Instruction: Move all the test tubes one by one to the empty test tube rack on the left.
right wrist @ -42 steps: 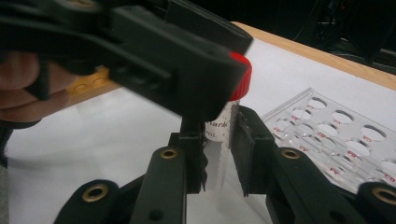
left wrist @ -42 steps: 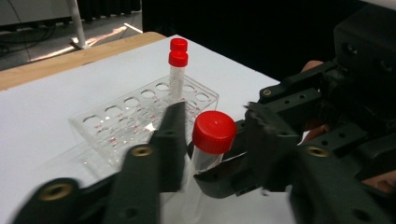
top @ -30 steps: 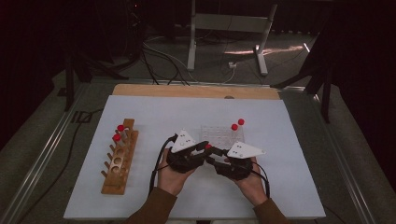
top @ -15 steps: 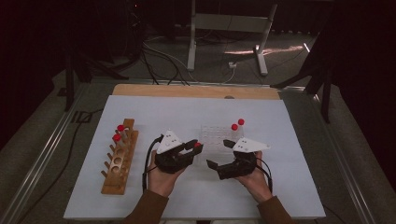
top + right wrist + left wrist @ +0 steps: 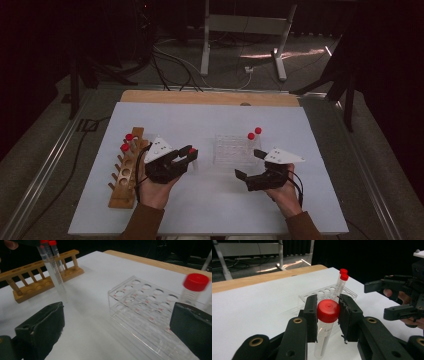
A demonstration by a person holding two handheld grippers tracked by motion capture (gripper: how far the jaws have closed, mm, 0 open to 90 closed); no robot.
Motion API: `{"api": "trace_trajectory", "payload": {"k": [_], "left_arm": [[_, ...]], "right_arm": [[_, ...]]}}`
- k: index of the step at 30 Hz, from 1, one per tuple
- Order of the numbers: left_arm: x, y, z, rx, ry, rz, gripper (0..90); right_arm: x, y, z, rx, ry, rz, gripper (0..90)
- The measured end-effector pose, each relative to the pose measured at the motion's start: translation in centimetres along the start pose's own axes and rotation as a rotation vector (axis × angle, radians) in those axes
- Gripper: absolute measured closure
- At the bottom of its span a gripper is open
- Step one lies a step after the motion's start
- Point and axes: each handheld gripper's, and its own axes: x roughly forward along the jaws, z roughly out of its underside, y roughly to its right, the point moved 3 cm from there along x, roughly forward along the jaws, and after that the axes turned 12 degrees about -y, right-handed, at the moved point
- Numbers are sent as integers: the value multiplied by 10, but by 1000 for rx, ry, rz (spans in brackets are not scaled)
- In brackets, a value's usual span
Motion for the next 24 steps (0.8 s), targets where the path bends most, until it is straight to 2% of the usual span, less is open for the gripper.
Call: {"api": "trace_trajectory", "payload": {"k": [7, 17, 24], "left_arm": [[-16, -10, -1, -14, 22, -24, 709], [-45, -32, 0, -49, 52, -66, 709], [-64, -46, -1, -63, 76, -130, 709]], "right_arm": [[-11, 11, 2, 31, 35, 21, 0], [-11, 11, 2, 26, 43, 17, 0], [-14, 14, 2, 34, 51, 25, 0]]}}
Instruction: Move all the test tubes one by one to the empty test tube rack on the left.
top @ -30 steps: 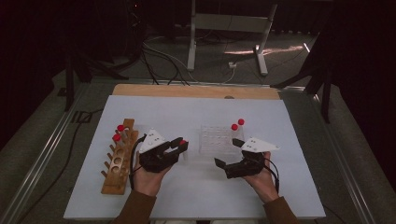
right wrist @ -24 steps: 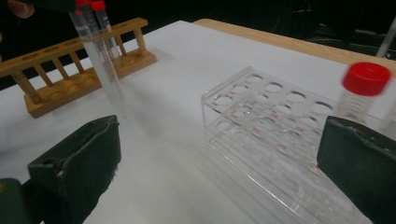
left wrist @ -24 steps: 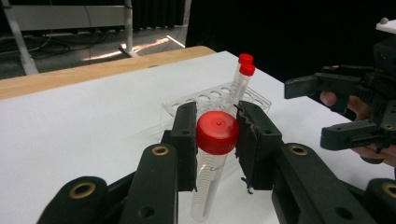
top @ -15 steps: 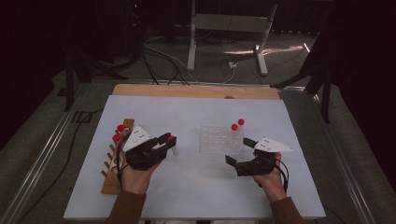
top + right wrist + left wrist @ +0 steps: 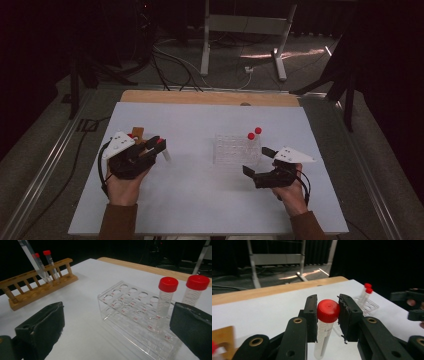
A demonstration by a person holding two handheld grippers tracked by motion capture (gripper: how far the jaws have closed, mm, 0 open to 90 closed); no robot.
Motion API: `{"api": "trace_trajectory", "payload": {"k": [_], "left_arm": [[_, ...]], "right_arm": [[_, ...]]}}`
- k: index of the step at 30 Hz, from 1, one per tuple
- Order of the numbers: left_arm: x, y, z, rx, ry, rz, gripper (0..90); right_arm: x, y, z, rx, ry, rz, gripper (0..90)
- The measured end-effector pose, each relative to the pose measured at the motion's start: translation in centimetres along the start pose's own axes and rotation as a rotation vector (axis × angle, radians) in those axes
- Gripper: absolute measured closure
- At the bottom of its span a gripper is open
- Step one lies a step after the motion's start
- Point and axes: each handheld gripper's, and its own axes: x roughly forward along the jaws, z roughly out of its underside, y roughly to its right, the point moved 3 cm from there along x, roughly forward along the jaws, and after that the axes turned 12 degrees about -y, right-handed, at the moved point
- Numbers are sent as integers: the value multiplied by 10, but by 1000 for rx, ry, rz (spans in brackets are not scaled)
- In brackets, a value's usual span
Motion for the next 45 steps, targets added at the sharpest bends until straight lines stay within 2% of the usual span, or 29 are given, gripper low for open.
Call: {"api": "trace_trajectory", "payload": {"k": [7, 17, 26, 32, 41, 45], "left_arm": [[-15, -17, -1, -32, 33, -50, 709], [-29, -40, 7, -91, 36, -93, 709], [-43, -55, 14, -102, 31, -137, 709], [-50, -61, 19, -90, 3, -206, 709], [-55, -66, 24, -107, -1, -213, 708], [-52, -69, 28, -111, -23, -216, 708]], "right_arm": [[0, 0, 0, -3, -2, 3, 0], [2, -1, 1, -7, -15, 9, 0], [1, -1, 1, -4, -10, 12, 0], [1, -1, 1, -4, -12, 10, 0], [2, -1, 1, -2, -12, 10, 0], [2, -1, 2, -2, -13, 9, 0]]}}
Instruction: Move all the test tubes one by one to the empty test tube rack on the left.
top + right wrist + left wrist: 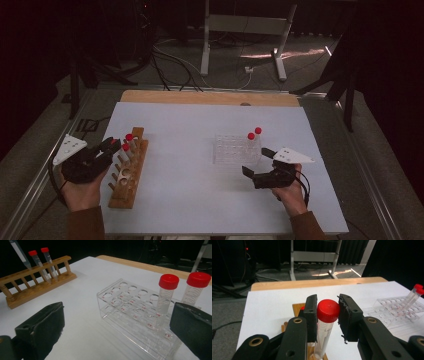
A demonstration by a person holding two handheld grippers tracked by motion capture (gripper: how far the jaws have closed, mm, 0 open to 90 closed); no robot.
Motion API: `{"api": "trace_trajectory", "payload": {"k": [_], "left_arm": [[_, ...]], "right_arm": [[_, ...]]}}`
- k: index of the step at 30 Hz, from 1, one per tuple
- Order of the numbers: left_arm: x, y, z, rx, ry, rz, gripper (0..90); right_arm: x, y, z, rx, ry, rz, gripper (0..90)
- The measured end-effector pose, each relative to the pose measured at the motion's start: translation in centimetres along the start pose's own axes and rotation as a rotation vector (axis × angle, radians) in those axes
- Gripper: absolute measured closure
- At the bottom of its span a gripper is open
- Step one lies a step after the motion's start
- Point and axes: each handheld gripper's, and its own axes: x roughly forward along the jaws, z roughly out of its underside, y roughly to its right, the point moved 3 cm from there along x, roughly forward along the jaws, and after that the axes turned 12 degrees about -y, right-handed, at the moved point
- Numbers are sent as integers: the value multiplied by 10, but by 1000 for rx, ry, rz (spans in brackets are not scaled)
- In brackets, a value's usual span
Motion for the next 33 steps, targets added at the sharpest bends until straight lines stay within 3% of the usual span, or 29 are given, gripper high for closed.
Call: {"api": "trace_trajectory", "payload": {"k": [5, 16, 25, 33], "left_arm": [[8, -5, 9, -15, -32, 19, 707], [20, -8, 23, 10, -98, 57, 700], [30, -10, 29, 12, -153, 60, 687], [34, -11, 32, 10, -168, 74, 658]], "right_arm": [[0, -1, 0, -2, -2, 1, 0], [0, 0, 0, -1, 0, 1, 0], [1, 0, 0, -4, -2, 2, 0], [1, 0, 1, -3, -2, 1, 0]]}}
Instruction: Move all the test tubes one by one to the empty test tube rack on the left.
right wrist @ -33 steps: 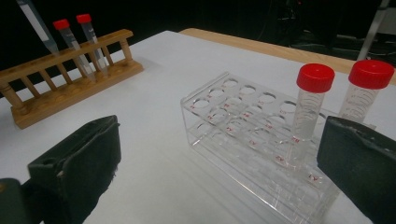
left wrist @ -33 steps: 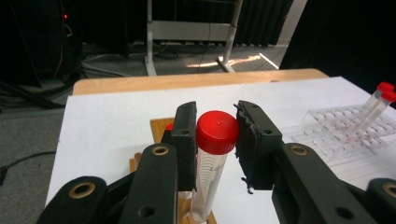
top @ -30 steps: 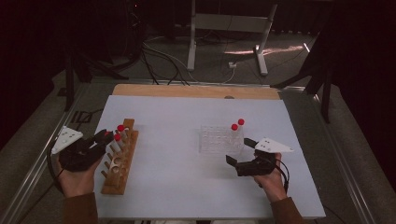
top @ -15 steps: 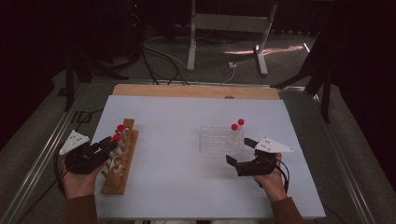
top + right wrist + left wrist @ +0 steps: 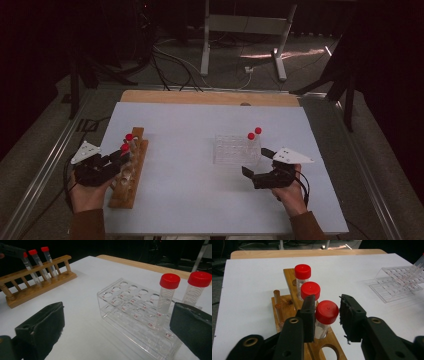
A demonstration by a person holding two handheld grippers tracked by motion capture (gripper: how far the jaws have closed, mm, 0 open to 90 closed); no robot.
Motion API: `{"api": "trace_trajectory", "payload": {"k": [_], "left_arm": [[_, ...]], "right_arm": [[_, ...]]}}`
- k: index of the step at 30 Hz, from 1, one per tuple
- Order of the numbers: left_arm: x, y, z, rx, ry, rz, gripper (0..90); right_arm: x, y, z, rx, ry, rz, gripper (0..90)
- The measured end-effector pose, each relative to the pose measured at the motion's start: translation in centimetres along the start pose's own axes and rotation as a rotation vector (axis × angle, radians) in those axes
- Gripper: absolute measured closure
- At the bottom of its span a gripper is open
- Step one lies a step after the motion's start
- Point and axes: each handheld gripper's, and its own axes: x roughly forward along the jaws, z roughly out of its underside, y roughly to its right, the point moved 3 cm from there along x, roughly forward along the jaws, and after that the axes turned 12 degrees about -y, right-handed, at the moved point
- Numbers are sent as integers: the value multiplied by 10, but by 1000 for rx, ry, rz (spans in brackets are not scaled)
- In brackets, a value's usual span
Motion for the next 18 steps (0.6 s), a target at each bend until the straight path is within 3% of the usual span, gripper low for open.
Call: {"api": "trace_trajectory", "payload": {"k": [13, 18], "left_arm": [[-10, 12, -13, 7, 155, 13, 289], [-15, 20, -20, -13, 232, 30, 176]], "right_arm": [[2, 1, 1, 5, -1, 6, 0], [2, 2, 1, 14, 2, 11, 0]]}}
